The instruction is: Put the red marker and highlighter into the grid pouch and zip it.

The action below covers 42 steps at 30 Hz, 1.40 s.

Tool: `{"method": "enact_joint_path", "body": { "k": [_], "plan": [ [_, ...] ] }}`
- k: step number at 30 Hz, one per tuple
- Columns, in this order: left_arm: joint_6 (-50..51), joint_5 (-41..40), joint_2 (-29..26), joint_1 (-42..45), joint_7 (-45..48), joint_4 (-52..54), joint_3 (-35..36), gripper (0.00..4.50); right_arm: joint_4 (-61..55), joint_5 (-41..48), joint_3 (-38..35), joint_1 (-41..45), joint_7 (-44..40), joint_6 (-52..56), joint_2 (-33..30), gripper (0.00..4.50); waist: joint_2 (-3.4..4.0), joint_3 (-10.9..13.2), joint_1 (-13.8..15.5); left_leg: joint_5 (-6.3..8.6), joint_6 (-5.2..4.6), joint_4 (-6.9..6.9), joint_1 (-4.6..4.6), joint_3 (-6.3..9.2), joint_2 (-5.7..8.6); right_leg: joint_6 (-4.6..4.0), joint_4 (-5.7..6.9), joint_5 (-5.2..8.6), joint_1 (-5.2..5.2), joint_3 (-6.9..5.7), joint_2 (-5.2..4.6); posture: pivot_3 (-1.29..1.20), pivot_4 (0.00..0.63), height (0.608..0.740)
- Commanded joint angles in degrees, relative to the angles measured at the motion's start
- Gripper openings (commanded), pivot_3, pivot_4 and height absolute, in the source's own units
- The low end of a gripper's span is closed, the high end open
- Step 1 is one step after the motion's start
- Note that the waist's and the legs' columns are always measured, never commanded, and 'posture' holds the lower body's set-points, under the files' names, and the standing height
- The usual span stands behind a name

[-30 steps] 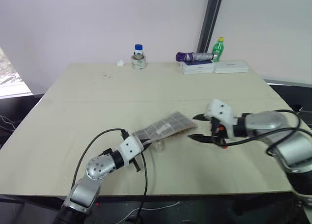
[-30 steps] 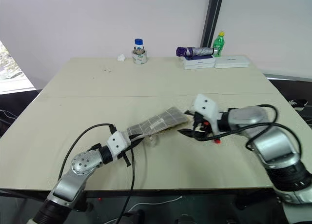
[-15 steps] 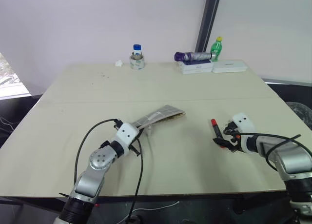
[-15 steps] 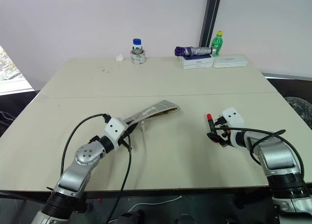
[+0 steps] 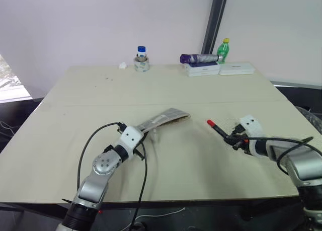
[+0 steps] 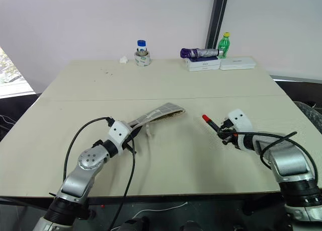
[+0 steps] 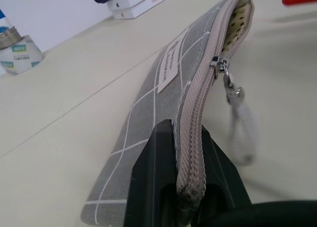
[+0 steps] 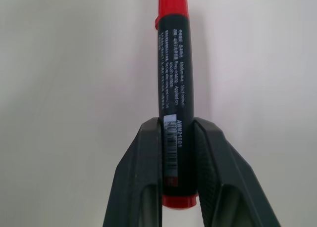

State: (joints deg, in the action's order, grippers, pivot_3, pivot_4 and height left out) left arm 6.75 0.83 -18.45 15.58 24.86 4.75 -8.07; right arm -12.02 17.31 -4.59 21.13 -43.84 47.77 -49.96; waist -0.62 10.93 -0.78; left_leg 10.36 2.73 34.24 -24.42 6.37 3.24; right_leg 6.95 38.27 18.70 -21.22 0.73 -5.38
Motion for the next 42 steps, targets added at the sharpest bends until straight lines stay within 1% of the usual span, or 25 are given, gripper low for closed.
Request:
{"method": "enact_joint_path", "body": {
  "k": [1,4,9,25,33,39,42],
  "plan": [
    [-1.3,-0.01,-0.11,0.64,-0.06,0.78,0.7,0.0,-7.65,1.88,0.62,0.73,-5.45,-3.52,-3.3,0.34,0.0,0.0,0.0,0.0,0.0,0.0,0.0,0.01,0.0,0.0,0.0,0.0,0.0,0.0,0.0,0.0,0.15,0.74],
    [-1.81,-0.09,-0.08,0.74,0.28,0.89,0.43,0.0,-9.36,1.39,2.83,2.94,-5.81,-3.3,-3.73,0.34,-0.01,0.0,-0.01,0.0,0.0,0.01,0.01,0.02,-0.01,0.0,0.0,0.0,0.03,-0.01,0.01,0.0,0.15,0.74],
    [-2.22,-0.21,0.2,0.7,0.5,1.41,0.16,0.0,-8.25,-1.92,7.72,5.32,-4.92,-4.03,-3.48,0.34,-0.01,0.0,0.18,0.0,0.0,0.05,-0.01,0.03,-0.01,0.0,-0.01,-0.01,0.02,0.0,-0.01,0.0,0.15,0.74],
    [-4.24,0.03,-0.42,-0.72,3.62,3.24,-1.7,0.0,-5.27,-5.95,12.43,7.99,-5.02,-6.64,-1.5,0.34,-0.01,0.0,0.09,0.0,0.0,0.03,-0.02,0.03,-0.01,0.0,-0.02,-0.01,-0.01,0.0,-0.03,0.0,0.15,0.74],
    [-6.34,0.88,-1.96,-1.16,6.45,3.94,-4.06,0.0,-6.53,-10.15,17.81,11.01,-7.0,-9.97,-1.2,0.34,-0.01,0.0,0.09,0.0,0.0,0.03,-0.02,0.03,-0.01,0.0,-0.02,-0.01,-0.01,0.0,-0.03,0.0,0.15,0.74],
    [-6.95,0.69,-2.33,-1.47,8.26,4.28,-5.07,0.0,-6.01,-14.53,22.48,14.19,-8.75,-14.48,0.01,0.34,-0.01,0.0,0.07,0.0,0.0,0.02,-0.02,0.04,-0.01,0.0,-0.02,0.0,-0.02,0.0,-0.03,0.0,0.15,0.74],
    [-6.86,0.54,-2.32,-1.64,8.75,4.64,-5.13,0.0,-5.22,-15.76,23.19,15.1,-9.16,-15.52,0.91,0.34,-0.01,0.0,0.06,0.0,0.0,0.02,-0.02,0.04,-0.01,0.0,-0.02,0.0,-0.03,0.0,-0.03,0.0,0.15,0.74]
  ]
}}
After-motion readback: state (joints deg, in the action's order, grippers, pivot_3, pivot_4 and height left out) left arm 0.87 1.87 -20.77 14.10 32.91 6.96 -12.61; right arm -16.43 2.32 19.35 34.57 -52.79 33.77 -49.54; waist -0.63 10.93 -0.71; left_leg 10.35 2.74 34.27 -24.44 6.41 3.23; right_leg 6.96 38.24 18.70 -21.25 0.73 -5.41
